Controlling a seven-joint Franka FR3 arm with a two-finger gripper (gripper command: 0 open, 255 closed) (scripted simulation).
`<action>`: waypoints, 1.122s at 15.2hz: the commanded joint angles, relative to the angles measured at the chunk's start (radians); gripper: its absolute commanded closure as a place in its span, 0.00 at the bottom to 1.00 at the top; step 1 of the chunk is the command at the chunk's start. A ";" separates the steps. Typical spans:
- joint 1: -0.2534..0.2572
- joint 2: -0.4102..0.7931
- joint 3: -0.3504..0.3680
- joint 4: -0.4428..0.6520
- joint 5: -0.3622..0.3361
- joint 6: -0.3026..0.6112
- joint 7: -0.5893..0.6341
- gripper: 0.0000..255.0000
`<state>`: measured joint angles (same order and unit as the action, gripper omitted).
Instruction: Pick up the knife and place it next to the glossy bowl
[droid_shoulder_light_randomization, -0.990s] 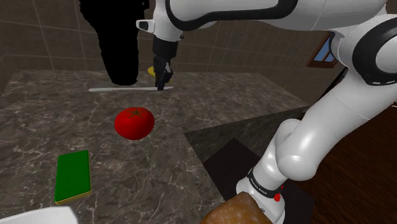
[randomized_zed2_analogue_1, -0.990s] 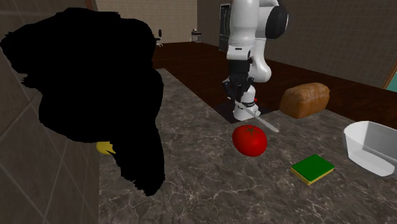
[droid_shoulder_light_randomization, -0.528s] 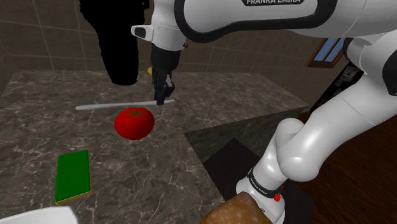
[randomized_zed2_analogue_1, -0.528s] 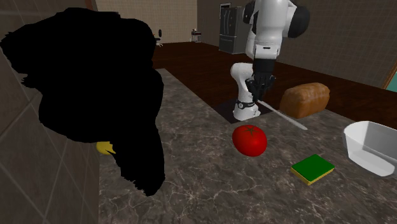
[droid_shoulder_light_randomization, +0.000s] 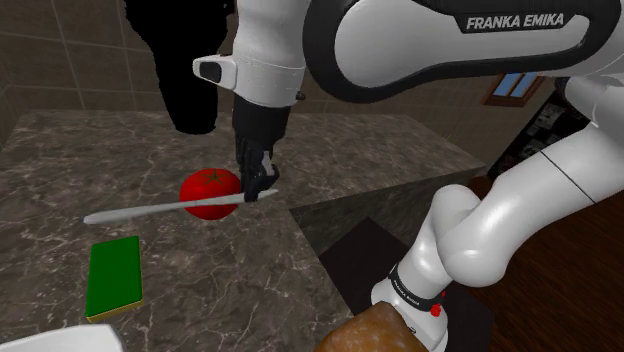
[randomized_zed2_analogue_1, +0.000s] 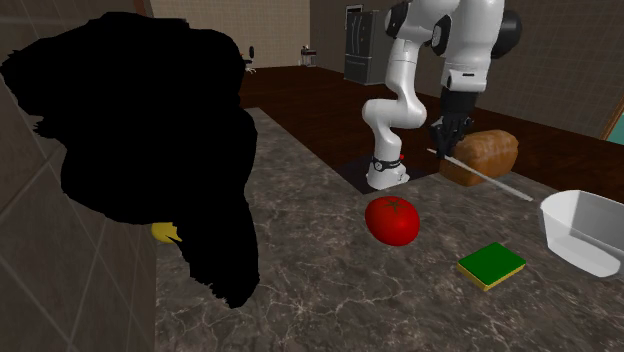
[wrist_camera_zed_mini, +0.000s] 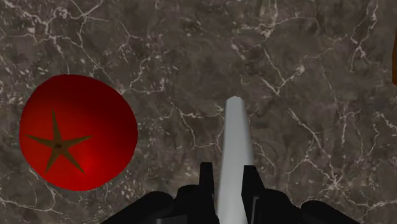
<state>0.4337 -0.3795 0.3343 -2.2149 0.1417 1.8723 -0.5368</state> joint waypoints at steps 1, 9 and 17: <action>0.021 -0.018 0.032 -0.012 0.017 -0.001 0.046 1.00; 0.096 -0.022 0.176 0.012 0.067 -0.006 0.243 1.00; 0.098 -0.003 0.195 -0.080 0.072 0.104 0.244 1.00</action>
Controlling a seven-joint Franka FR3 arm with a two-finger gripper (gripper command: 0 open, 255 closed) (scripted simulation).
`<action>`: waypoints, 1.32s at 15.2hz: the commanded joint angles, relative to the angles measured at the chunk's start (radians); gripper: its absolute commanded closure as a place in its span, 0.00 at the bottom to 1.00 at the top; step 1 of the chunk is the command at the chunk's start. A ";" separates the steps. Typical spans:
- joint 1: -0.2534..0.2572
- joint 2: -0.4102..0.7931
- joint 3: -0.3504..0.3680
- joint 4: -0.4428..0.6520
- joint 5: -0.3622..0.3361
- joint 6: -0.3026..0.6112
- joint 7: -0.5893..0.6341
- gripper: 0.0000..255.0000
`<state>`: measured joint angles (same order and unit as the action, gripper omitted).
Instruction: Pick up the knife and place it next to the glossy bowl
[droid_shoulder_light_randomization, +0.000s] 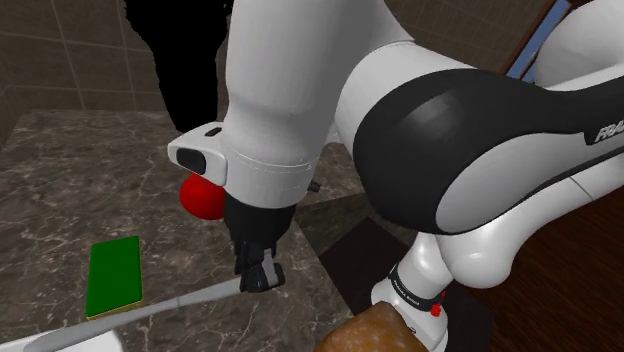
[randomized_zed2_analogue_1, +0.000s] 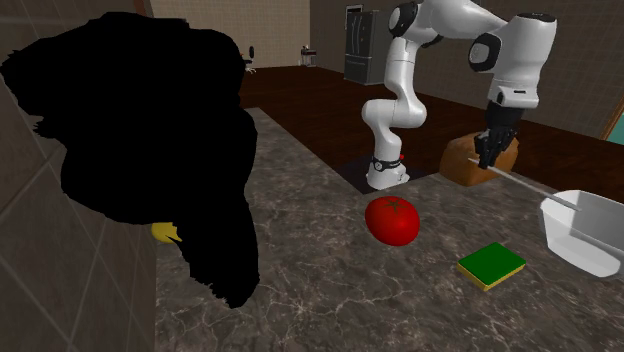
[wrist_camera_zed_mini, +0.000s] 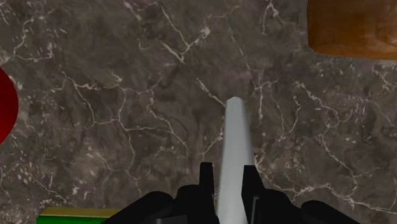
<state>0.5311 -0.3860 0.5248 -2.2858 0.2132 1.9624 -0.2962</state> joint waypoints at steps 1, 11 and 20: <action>0.001 0.007 0.007 -0.020 0.001 0.028 0.003 1.00; 0.000 0.058 0.036 -0.115 -0.002 0.172 0.012 1.00; -0.009 0.130 0.066 -0.184 -0.021 0.308 0.031 1.00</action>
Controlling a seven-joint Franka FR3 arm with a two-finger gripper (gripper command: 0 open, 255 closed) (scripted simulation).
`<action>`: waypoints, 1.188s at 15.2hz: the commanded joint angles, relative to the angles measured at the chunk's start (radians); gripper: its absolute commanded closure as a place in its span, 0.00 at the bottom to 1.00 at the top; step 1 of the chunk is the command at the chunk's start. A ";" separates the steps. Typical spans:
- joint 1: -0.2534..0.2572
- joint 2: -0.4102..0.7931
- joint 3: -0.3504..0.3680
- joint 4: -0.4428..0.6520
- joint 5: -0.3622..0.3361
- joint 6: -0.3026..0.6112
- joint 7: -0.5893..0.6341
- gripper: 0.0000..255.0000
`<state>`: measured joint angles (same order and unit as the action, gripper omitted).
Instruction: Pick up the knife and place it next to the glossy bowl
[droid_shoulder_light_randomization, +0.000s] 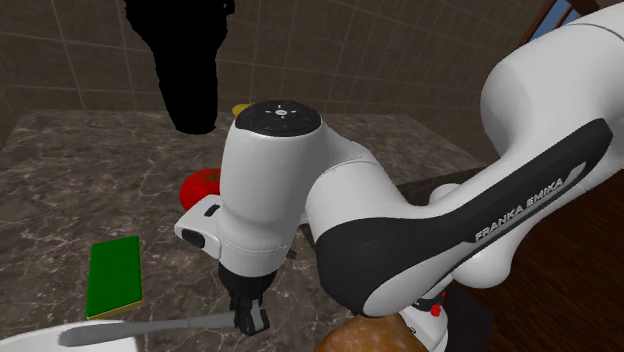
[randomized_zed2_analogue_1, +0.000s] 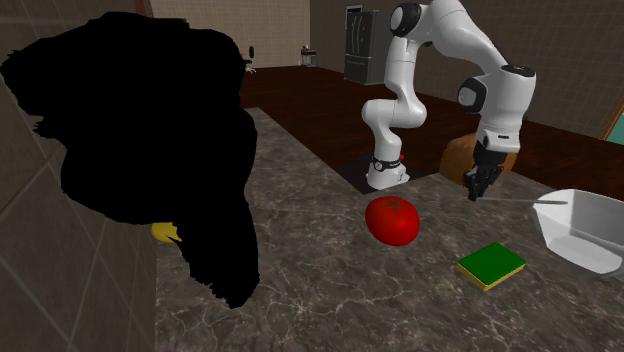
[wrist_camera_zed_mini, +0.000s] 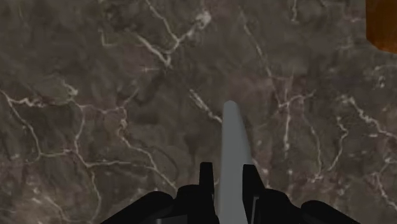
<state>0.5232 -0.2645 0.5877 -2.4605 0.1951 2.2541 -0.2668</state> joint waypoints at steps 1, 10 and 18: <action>-0.002 0.018 0.007 -0.016 -0.006 0.032 0.005 1.00; -0.010 0.065 0.022 -0.043 -0.027 0.102 0.022 1.00; -0.009 0.064 0.023 -0.041 -0.026 0.098 0.024 0.00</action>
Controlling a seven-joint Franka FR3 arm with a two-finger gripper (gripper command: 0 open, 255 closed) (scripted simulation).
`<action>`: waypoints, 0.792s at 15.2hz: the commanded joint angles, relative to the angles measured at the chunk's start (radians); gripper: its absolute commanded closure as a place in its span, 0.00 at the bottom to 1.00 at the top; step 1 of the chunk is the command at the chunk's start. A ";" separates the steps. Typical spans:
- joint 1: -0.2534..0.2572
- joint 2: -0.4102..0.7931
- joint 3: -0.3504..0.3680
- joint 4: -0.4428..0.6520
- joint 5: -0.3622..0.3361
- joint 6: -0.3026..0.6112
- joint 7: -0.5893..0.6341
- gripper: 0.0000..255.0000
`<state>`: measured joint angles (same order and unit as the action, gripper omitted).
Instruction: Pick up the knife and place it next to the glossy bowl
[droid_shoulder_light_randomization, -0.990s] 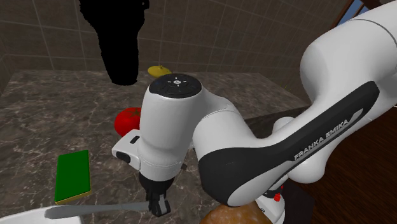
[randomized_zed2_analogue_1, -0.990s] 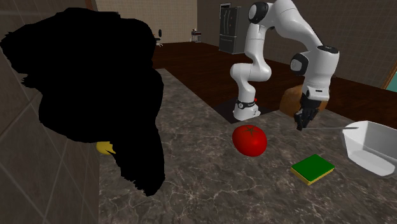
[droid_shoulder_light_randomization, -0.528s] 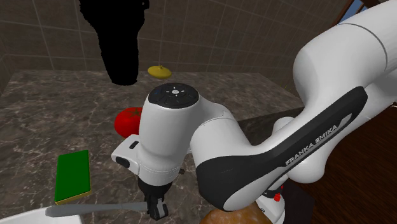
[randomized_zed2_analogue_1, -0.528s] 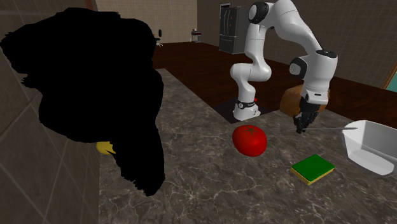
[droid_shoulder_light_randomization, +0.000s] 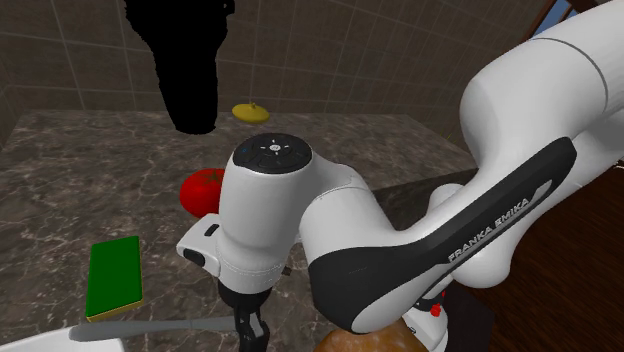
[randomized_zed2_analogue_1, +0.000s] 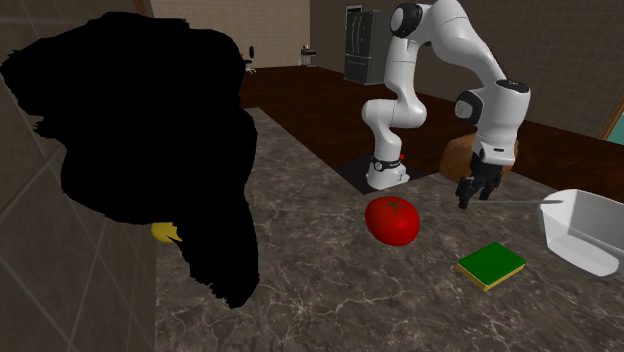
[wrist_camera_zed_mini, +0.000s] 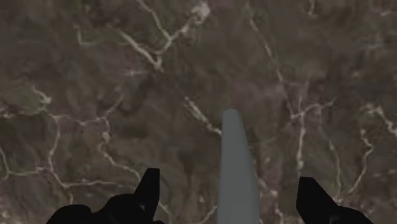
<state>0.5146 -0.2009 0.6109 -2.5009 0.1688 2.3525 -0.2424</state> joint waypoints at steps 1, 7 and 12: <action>-0.001 0.001 -0.001 -0.003 0.000 0.003 -0.002 0.00; 0.012 -0.095 -0.034 0.056 0.037 -0.144 -0.035 0.00; 0.012 -0.095 -0.034 0.056 0.037 -0.144 -0.035 0.00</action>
<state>0.5270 -0.2954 0.5768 -2.4449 0.2060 2.2087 -0.2778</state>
